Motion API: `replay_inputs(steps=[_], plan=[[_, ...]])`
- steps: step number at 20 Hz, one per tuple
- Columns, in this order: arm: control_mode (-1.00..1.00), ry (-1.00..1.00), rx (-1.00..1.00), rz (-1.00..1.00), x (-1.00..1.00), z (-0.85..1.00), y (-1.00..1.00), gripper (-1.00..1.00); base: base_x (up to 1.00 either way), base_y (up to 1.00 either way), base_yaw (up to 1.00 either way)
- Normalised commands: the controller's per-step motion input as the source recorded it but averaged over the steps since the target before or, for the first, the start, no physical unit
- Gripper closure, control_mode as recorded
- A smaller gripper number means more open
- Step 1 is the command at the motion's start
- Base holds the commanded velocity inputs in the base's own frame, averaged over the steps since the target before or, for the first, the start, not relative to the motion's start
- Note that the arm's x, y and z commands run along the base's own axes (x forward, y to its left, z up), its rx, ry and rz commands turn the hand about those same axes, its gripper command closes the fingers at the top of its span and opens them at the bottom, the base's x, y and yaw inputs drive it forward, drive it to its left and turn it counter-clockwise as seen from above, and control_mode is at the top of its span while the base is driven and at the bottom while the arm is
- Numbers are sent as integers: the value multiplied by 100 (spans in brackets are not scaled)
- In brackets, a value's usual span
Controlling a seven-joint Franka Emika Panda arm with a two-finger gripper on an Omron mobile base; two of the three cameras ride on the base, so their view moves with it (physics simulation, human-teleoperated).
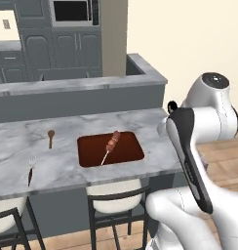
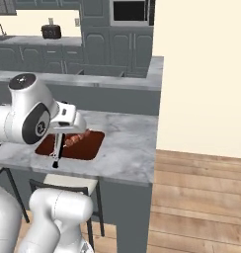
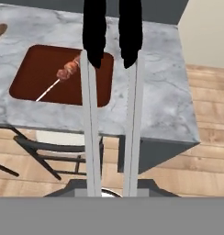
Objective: Take the tongs from the drawer on the left and place them on the dining counter next to the tray containing the kebab skewer.
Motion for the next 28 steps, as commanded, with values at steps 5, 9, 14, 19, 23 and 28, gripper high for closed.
replay_inputs(steps=[5,9,14,19,23,28], plan=[[-100,34,0,4,87,-32,0,100,0,0,0],[-100,13,0,1,72,-33,0,100,0,0,0],[-100,1,0,-1,60,-53,-13,100,0,0,0],[-100,0,0,-1,49,-69,-23,100,0,0,0],[-100,0,0,0,46,-51,-17,100,0,0,0],[-100,0,0,0,46,-43,-7,100,0,0,0]])
